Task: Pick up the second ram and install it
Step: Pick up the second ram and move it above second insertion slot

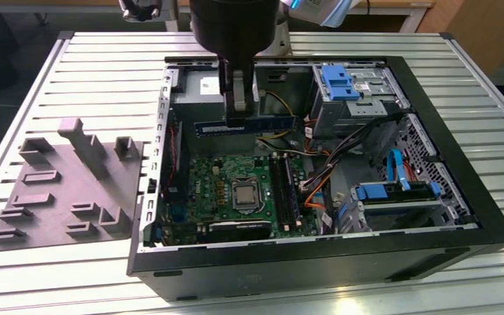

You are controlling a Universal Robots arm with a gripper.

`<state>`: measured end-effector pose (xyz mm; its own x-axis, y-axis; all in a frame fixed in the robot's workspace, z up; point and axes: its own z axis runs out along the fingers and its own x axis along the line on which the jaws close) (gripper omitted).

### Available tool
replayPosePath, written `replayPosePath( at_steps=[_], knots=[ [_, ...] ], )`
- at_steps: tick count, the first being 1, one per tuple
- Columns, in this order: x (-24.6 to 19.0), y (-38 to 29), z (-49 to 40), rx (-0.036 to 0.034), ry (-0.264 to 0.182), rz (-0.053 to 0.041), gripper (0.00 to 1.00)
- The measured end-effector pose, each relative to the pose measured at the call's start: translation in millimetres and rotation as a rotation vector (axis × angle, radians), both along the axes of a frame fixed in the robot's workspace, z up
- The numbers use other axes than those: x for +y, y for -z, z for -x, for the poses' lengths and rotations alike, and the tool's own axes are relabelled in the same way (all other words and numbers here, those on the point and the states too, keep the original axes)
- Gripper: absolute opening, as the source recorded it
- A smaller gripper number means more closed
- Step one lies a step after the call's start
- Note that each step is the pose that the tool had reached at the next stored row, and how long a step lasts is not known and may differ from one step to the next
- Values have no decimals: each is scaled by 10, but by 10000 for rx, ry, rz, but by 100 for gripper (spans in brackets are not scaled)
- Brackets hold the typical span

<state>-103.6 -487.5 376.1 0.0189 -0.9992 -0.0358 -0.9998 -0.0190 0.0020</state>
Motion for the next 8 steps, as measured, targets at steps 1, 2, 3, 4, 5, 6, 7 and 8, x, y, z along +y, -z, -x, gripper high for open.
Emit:
replayPosePath(
  at_steps=[1,2,3,4,5,6,7,8],
  knots=[
    [1,4,-3,0,1,0,11],
    [1,9,-6,0,1,0,11],
    [2,13,-10,1,0,1,11],
    [2,18,-13,1,0,1,11],
    [2,23,-17,1,0,2,11],
    [2,29,-21,0,0,1,11],
    [2,34,-24,0,0,0,11],
    [2,40,-28,0,1,0,11]
  ],
)
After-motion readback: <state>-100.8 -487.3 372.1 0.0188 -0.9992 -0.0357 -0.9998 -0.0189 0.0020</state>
